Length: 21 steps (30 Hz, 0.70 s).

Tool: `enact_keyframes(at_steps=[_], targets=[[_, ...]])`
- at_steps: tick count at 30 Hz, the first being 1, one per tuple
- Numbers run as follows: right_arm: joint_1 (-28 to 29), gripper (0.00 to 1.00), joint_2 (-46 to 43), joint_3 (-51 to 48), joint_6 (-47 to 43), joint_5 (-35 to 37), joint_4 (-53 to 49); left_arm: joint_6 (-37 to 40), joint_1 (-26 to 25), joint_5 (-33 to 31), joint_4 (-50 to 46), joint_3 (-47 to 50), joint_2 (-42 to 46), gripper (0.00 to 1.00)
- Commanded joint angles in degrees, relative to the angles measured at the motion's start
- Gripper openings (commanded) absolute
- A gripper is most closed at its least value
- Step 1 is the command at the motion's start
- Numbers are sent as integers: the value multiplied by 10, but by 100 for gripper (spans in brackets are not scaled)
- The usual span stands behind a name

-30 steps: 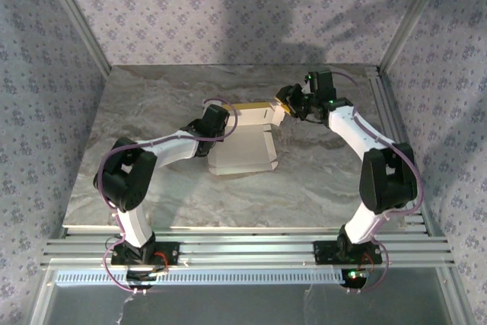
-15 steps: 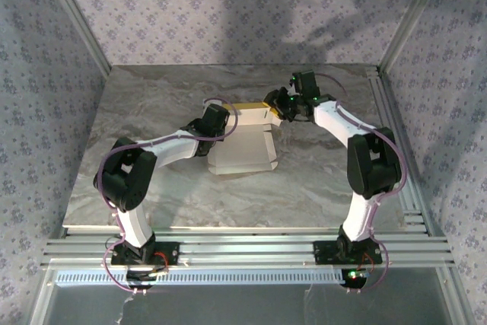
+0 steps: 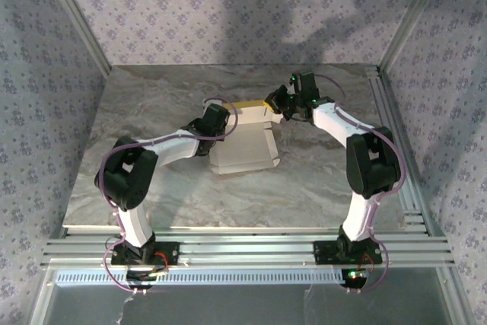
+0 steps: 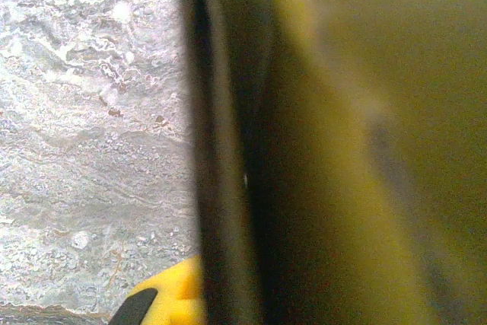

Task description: Fold the paper box

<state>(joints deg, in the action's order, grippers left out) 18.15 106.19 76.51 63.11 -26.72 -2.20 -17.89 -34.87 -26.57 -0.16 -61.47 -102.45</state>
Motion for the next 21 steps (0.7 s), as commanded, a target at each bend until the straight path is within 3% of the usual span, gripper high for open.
enact_keyframes(at_steps=[1,6,8,9,12,16,19,21], targets=[[-2,0,-6,-31,76,-10,93,-17,0,6,-17,-17,-7,0],[-2,0,-18,-95,187,-23,223,-45,14,16,-29,-15,-8,0],[-6,25,-26,-91,174,-43,229,-48,23,24,-40,-19,-6,0],[-12,38,-39,-87,141,-51,206,-47,31,34,-49,-21,-2,0],[-37,55,-113,-109,-36,-50,152,-37,71,116,-87,-37,10,0],[-60,57,-189,-152,-298,-24,57,-6,140,288,-152,-77,16,0],[-83,59,-190,-165,-375,-40,23,24,166,371,-220,-119,10,0],[-87,60,-178,-164,-394,-62,9,35,173,390,-246,-135,13,0]])
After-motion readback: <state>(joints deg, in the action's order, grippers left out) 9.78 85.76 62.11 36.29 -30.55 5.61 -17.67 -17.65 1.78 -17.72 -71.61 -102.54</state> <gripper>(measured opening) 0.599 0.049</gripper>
